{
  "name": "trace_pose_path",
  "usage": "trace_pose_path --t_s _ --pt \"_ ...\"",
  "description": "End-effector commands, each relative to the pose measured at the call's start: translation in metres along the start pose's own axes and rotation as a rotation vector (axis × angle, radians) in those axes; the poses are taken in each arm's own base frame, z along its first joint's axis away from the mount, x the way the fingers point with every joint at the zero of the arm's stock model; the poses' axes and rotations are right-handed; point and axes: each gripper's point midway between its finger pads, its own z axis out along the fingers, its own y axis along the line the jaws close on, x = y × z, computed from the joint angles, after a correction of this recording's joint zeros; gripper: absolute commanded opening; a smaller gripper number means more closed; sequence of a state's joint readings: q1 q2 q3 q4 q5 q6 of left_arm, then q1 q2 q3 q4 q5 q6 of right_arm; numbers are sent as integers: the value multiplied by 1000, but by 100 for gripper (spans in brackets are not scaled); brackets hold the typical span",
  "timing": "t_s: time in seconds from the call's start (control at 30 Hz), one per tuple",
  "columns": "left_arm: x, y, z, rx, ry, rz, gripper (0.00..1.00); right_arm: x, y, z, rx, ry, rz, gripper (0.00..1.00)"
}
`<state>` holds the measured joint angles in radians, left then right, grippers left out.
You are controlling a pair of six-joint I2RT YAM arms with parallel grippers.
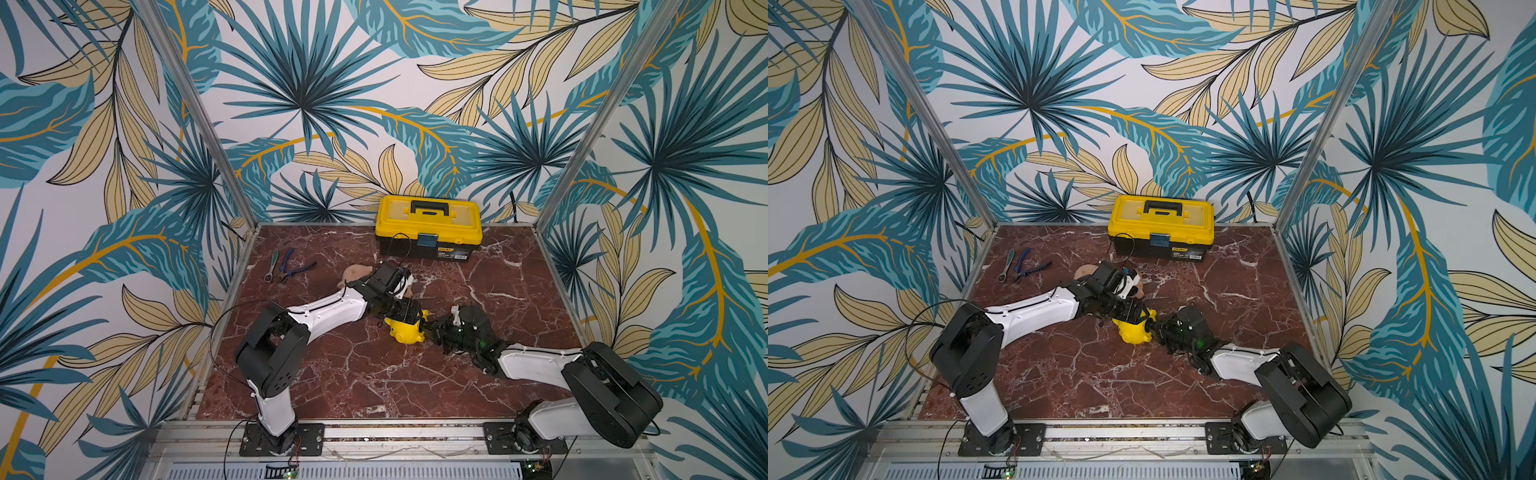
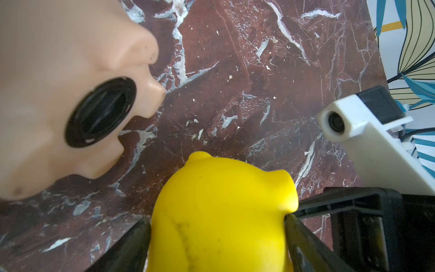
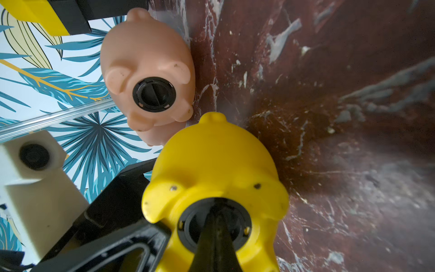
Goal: Close piggy banks
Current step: Screw the knob on the piggy bank.
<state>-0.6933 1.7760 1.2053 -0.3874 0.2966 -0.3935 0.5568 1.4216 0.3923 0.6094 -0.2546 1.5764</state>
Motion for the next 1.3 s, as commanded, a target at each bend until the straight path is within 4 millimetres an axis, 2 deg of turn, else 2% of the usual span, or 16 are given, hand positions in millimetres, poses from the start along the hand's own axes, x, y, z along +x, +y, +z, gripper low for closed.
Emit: trace_pose_path --t_s 0.0,0.33,0.57,0.73,0.9,1.1,1.27 --pt "68 -3 13 19 217 1 88 -16 15 0 -85 -65 54 0" --pt "71 -3 15 22 214 9 88 -18 11 4 -118 -55 152 0" --pt "70 -1 15 9 207 6 88 -20 6 4 -99 -66 146 0" --pt "66 4 16 -25 193 -16 88 -21 -10 3 -24 -73 92 18" --pt "64 6 17 -47 181 -28 88 -24 -20 -6 71 -87 -4 31" --pt "56 7 16 -81 152 -44 88 -30 -26 -32 168 -140 -105 39" --pt "48 5 17 -127 115 -75 87 -38 -33 -48 193 -173 -128 39"
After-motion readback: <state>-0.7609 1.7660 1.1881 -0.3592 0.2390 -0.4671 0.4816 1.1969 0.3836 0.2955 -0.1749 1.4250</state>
